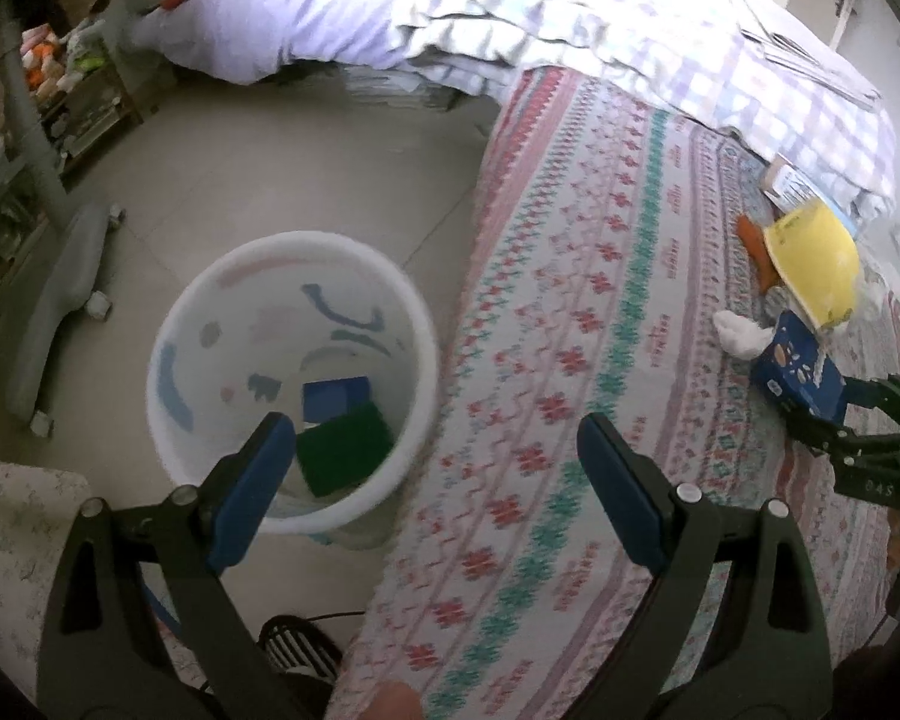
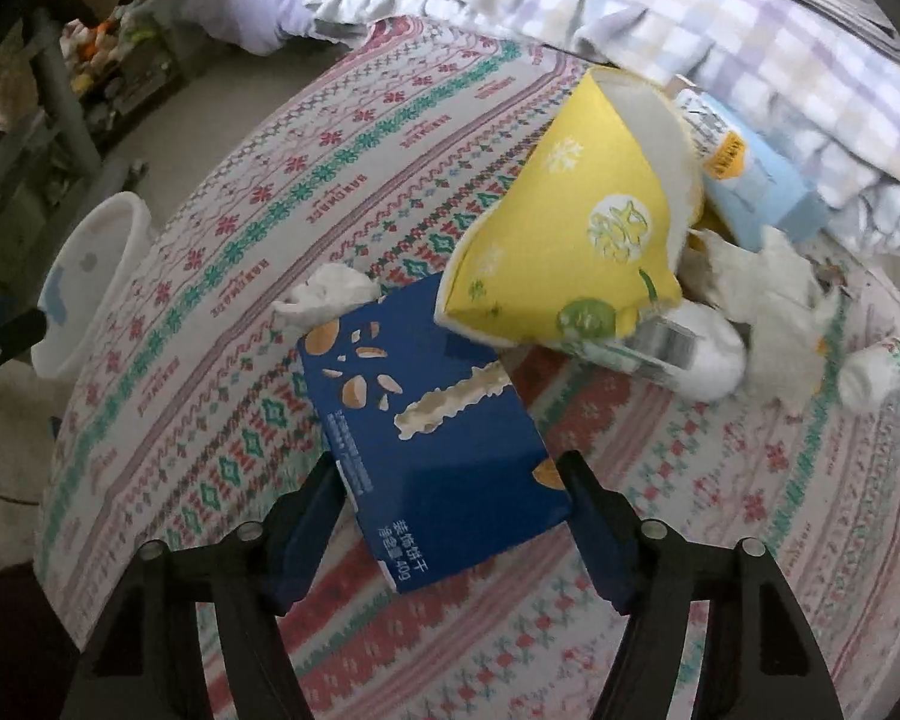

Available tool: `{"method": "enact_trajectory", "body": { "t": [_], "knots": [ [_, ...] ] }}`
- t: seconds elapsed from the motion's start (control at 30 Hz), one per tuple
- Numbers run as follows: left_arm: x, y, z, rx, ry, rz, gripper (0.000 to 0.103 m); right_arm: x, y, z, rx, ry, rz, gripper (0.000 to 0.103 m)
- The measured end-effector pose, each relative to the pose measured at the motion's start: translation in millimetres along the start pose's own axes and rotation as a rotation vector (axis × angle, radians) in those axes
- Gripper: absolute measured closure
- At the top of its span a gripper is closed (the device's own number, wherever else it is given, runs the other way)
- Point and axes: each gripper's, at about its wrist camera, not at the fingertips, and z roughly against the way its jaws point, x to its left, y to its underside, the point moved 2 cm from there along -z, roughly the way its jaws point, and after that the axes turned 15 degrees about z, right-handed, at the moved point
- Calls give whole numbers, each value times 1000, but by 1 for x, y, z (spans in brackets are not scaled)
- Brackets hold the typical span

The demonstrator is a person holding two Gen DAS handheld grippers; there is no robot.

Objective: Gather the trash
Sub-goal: 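Grasp the second blue cracker box with the right tool while the left tool reaches toward the tissue, then grasp the crumpled white tissue with the left tool and lift it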

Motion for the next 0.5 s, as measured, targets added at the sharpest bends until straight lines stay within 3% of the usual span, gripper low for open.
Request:
{"method": "enact_trajectory", "body": {
  "t": [0.5],
  "knots": [
    [-99, 22, -19, 11, 128, -195, 9, -57, 65, 55, -52, 15, -201, 30]
  ]
}}
